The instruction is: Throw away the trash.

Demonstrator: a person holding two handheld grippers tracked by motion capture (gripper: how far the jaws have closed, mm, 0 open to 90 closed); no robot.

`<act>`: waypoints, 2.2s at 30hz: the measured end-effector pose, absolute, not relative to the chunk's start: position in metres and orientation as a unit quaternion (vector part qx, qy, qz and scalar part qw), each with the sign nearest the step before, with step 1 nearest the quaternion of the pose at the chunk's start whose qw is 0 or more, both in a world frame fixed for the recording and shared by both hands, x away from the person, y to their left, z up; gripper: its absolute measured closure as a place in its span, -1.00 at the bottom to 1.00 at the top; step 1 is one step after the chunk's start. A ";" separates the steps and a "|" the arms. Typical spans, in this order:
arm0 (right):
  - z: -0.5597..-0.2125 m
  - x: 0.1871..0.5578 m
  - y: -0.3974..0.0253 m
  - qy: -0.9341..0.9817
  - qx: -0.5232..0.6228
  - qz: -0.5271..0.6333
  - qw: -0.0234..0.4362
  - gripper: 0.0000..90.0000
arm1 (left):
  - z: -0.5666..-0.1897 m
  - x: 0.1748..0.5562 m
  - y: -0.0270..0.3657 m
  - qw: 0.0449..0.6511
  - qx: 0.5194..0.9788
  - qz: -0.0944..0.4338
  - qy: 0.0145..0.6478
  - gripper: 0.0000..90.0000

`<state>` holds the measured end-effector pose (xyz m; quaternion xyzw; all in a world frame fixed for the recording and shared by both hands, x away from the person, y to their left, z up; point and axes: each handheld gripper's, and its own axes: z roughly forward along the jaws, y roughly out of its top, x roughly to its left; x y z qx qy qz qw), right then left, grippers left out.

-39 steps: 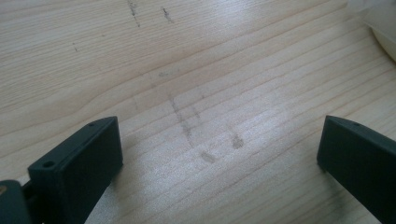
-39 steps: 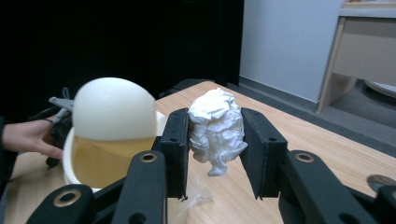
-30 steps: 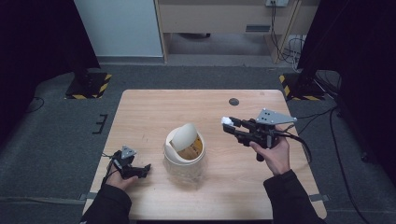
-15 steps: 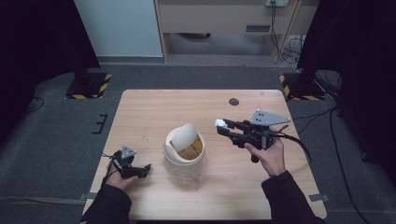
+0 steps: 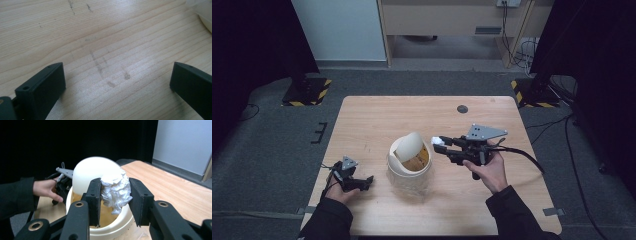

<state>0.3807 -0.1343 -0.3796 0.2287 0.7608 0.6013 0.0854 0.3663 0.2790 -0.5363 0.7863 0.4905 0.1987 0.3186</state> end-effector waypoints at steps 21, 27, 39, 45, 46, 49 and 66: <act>-0.408 0.378 -0.109 0.787 0.221 0.575 0.048 0.42 | -0.536 0.366 0.279 0.319 0.786 0.199 0.490 -1.00; -0.412 0.378 -0.105 0.792 0.220 0.568 0.041 0.41 | -0.536 0.366 0.279 0.319 0.787 0.199 0.490 -1.00; -0.420 0.379 -0.099 0.800 0.222 0.556 0.036 0.40 | -0.536 0.366 0.279 0.319 0.787 0.199 0.490 -1.00; -0.423 0.379 -0.096 0.801 0.224 0.554 0.039 0.36 | -0.536 0.366 0.279 0.319 0.787 0.199 0.490 -1.00; -0.424 0.379 -0.096 0.801 0.223 0.555 0.039 0.35 | -0.536 0.367 0.279 0.319 0.787 0.199 0.490 -1.00; -0.424 0.380 -0.095 0.799 0.226 0.556 0.040 0.24 | -0.536 0.367 0.279 0.319 0.787 0.199 0.490 -1.00; -0.405 0.385 -0.113 0.783 0.241 0.568 0.082 -0.03 | -0.536 0.366 0.279 0.319 0.787 0.199 0.490 -1.00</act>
